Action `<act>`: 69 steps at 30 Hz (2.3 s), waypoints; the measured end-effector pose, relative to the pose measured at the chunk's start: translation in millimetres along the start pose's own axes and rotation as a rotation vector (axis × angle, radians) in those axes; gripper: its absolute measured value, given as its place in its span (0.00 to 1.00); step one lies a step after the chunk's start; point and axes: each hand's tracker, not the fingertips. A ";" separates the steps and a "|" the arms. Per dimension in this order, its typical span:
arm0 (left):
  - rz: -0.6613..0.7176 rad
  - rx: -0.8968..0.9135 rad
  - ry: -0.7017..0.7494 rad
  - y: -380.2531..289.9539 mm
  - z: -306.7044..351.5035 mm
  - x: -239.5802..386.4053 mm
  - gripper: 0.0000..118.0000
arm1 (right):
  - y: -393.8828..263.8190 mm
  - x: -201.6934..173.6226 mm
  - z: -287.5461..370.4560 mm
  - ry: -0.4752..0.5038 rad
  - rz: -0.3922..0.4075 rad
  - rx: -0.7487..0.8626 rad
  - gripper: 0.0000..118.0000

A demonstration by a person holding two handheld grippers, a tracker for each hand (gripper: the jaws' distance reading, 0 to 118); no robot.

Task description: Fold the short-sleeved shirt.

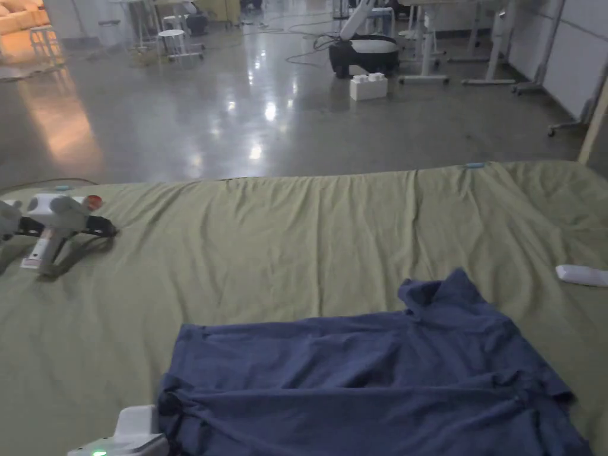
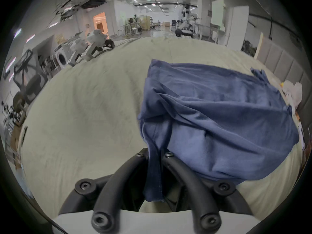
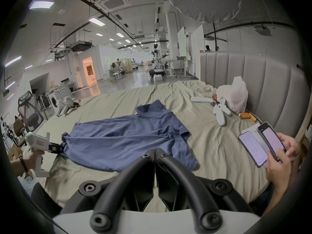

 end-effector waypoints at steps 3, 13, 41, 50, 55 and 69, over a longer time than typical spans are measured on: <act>-0.003 -0.018 -0.003 0.9 -6.2 0.6 0.07 | -4.0 20.3 -53.4 -0.026 -0.069 -0.075 0.29; 0.021 -0.033 -0.041 2.7 -5.1 -10.4 0.07 | -43.0 58.8 -164.8 -0.197 -0.069 -0.291 0.41; 0.206 -0.015 -0.190 -129.9 138.5 -71.4 0.36 | -93.0 39.1 4.0 -0.256 0.005 -0.339 0.14; 0.188 0.379 -0.239 -82.6 229.6 -61.2 0.67 | -32.2 31.3 39.1 -0.162 0.046 -0.104 0.51; 0.007 0.783 -0.123 -58.6 324.7 -24.1 0.67 | 21.6 -5.8 90.2 -0.043 0.063 0.210 0.51; -0.150 0.961 -0.009 -74.2 400.3 14.5 0.00 | 37.7 -64.5 141.2 0.145 0.129 0.418 0.00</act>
